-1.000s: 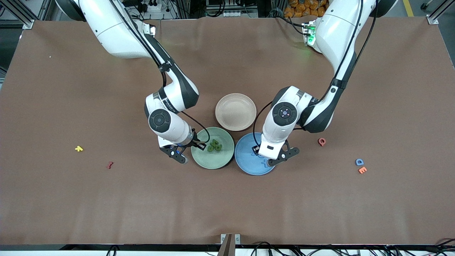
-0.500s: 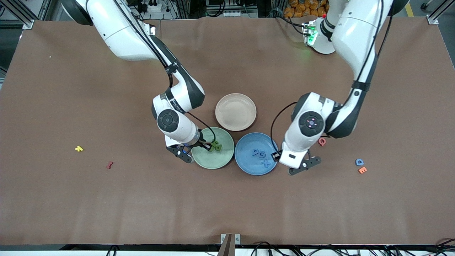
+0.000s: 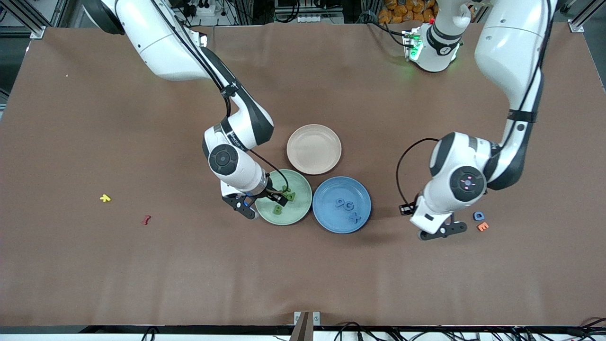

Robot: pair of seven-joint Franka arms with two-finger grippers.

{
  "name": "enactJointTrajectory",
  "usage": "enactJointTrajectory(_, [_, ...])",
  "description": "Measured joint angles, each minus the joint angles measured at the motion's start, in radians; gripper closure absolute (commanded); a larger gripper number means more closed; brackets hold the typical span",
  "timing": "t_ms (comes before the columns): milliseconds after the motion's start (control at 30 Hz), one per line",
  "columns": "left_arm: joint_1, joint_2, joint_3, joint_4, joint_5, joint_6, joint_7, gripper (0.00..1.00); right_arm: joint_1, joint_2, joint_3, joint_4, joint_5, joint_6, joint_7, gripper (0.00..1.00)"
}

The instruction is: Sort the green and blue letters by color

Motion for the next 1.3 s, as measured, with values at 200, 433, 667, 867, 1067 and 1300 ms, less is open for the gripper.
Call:
enactJointTrajectory(200, [0.063, -0.005, -0.001, 0.000, 0.032, -0.017, 0.123, 0.44, 0.000, -0.004, 0.000, 0.005, -0.002, 0.000, 0.000, 0.00])
enactJointTrajectory(433, [0.135, -0.005, 0.002, 0.000, 0.046, -0.018, 0.276, 0.44, 0.000, -0.039, -0.001, 0.006, -0.003, -0.033, 0.000, 0.00])
enactJointTrajectory(667, [0.215, -0.006, 0.005, -0.002, 0.052, -0.018, 0.415, 0.44, -0.006, -0.106, -0.007, 0.006, -0.004, -0.124, -0.018, 0.00])
enactJointTrajectory(867, [0.261, -0.004, 0.005, -0.010, 0.065, -0.015, 0.473, 0.44, -0.018, -0.155, -0.010, -0.008, -0.005, -0.154, -0.037, 0.00])
enactJointTrajectory(1067, [0.281, 0.014, 0.006, -0.019, 0.067, 0.045, 0.479, 0.44, -0.045, -0.224, -0.011, -0.032, -0.005, -0.226, -0.043, 0.00])
enactJointTrajectory(1300, [0.308, 0.051, 0.006, -0.022, 0.068, 0.129, 0.510, 0.44, -0.075, -0.296, -0.011, -0.061, -0.044, -0.277, -0.050, 0.00])
